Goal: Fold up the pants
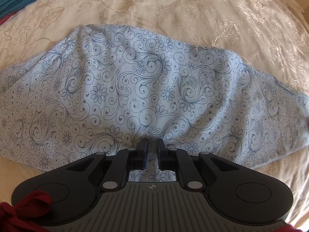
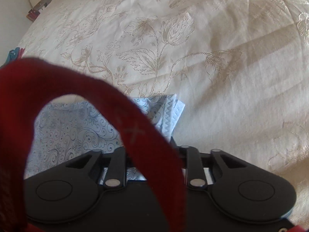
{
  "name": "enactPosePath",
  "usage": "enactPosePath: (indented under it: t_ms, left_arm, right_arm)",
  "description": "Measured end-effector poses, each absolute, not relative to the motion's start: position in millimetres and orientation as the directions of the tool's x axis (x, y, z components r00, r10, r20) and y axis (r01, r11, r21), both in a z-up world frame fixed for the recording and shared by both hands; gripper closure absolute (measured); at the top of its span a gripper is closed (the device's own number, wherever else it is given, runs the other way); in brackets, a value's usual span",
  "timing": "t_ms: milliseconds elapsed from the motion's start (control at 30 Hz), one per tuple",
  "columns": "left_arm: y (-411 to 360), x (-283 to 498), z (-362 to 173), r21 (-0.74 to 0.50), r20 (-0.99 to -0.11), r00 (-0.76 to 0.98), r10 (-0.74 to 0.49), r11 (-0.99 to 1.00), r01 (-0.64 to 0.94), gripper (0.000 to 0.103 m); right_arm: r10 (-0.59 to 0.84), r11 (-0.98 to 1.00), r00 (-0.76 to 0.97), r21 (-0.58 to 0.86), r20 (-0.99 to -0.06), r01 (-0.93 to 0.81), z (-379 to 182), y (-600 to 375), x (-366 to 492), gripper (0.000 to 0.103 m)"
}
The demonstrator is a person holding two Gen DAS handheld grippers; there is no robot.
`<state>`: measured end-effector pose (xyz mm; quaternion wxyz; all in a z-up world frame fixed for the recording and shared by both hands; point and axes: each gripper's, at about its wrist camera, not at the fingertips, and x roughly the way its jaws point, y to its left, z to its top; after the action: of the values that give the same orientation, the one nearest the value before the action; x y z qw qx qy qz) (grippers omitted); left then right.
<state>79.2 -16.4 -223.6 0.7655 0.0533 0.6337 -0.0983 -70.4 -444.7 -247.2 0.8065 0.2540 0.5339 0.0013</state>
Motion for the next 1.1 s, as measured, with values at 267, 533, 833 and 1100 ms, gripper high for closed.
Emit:
enactPosePath:
  t_ms: [267,533,833,1100]
  left_arm:
    - [-29.7,79.5,-203.7,-0.039,-0.97,0.228,-0.087,0.978,0.206,0.092]
    - [-95.5,87.9,-199.6,-0.111,-0.951,0.241,-0.194,0.941,0.319,0.092]
    - [-169.1,95.3,-227.2,-0.105,-0.945,0.232,-0.231,0.885,0.455,0.092]
    - [-170.0,98.9,-221.0,-0.083,-0.947,0.238,-0.217,0.878,0.472,0.092]
  right_arm:
    - [0.153,0.873,0.432,0.326,-0.889,0.363,-222.1,-458.4,-89.6,0.086]
    - [0.18,0.849,0.46,0.374,-0.869,0.374,-223.8,-452.6,-91.9,0.085]
    - [0.208,0.818,0.517,0.438,-0.831,0.374,-200.0,-456.0,-102.5,0.085]
    - [0.213,0.803,0.543,0.462,-0.812,0.375,-176.0,-447.8,-105.2,0.085]
